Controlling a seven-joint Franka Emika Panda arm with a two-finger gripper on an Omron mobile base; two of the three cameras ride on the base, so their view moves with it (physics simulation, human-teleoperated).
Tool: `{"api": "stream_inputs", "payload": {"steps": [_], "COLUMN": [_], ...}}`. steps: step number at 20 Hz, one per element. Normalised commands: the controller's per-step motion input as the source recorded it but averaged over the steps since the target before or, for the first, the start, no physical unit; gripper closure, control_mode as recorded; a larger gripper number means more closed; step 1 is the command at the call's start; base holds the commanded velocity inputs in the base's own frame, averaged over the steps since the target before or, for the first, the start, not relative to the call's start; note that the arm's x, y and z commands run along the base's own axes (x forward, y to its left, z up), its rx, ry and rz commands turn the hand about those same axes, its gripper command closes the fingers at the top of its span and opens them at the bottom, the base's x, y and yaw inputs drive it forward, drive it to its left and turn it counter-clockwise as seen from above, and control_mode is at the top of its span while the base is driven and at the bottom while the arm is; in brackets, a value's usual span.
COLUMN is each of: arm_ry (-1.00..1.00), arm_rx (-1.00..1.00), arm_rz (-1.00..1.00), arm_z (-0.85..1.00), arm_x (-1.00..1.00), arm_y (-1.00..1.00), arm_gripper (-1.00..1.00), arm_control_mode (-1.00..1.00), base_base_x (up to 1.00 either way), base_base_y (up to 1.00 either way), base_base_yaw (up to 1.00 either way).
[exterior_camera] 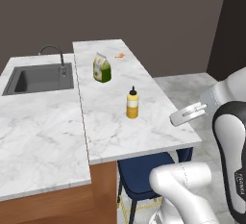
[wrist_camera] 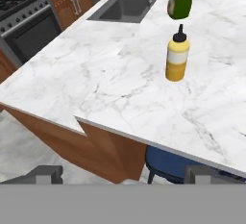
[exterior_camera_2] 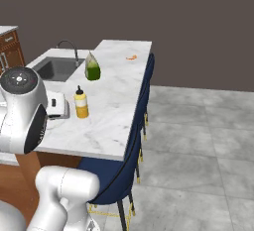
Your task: Move the mustard and oil and vinegar bottle from the cabinet to the dining counter.
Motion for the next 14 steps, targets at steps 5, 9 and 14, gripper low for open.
{"api": "stream_inputs", "payload": {"steps": [5,9,14], "arm_ry": [0.00,0.00,0.00], "arm_rx": [0.00,0.00,0.00], "arm_rz": [0.00,0.00,0.00], "arm_z": [0.00,0.00,0.00], "arm_x": [-0.02,0.00,0.00], "arm_y": [0.01,0.00,0.00], "arm_gripper": [-1.00,-1.00,-1.00], "arm_control_mode": [1.00,1.00,1.00], "base_base_x": [-0.05,-0.53,-0.62], "base_base_y": [0.03,0.31,0.38], "base_base_yaw": [0.00,0.00,0.00]}}
